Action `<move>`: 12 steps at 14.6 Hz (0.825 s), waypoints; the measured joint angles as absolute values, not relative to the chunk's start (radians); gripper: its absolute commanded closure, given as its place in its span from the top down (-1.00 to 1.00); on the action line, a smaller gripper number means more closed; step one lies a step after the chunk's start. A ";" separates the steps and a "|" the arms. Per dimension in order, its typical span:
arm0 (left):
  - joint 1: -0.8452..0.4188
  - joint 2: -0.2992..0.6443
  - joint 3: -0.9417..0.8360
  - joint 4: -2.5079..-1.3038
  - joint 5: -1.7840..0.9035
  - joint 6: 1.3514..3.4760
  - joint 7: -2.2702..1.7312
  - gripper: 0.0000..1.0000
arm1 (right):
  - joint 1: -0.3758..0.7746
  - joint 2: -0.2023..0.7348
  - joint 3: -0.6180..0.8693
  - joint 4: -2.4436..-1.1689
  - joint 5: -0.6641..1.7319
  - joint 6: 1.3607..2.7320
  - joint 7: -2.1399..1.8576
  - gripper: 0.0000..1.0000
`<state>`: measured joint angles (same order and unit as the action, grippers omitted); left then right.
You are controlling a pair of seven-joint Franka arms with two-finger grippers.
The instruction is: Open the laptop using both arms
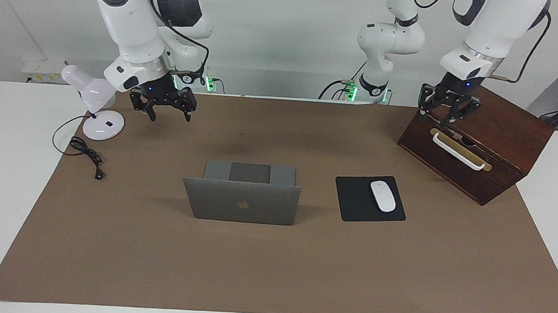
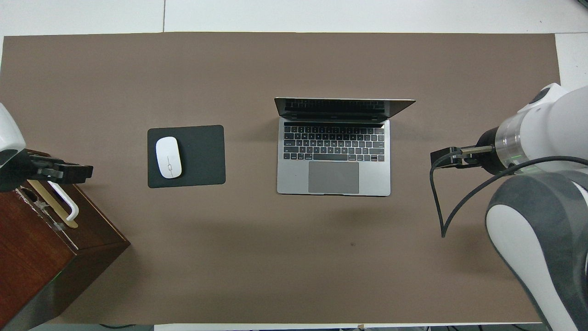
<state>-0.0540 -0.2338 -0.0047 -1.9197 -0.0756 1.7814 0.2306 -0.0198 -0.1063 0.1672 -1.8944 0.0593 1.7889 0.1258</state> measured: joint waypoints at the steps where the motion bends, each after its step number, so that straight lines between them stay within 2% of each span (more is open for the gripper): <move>1: -0.035 -0.234 -0.003 -1.919 -0.075 1.770 0.231 1.00 | -0.020 -0.106 0.166 -1.894 0.059 1.789 0.126 1.00; 8: 0.042 -0.239 0.015 -1.883 -0.059 1.717 0.234 1.00 | -0.020 -0.102 0.146 -1.889 0.059 1.793 0.125 1.00; 12: 0.044 -0.229 0.000 -1.845 -0.022 1.701 0.215 1.00 | -0.021 -0.096 0.146 -1.882 0.059 1.795 0.125 1.00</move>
<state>0.0436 -0.2292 0.0002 -1.8446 -0.0222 1.7008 0.2151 -0.0208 -0.0959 0.1456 -1.8825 0.0592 1.7947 0.1252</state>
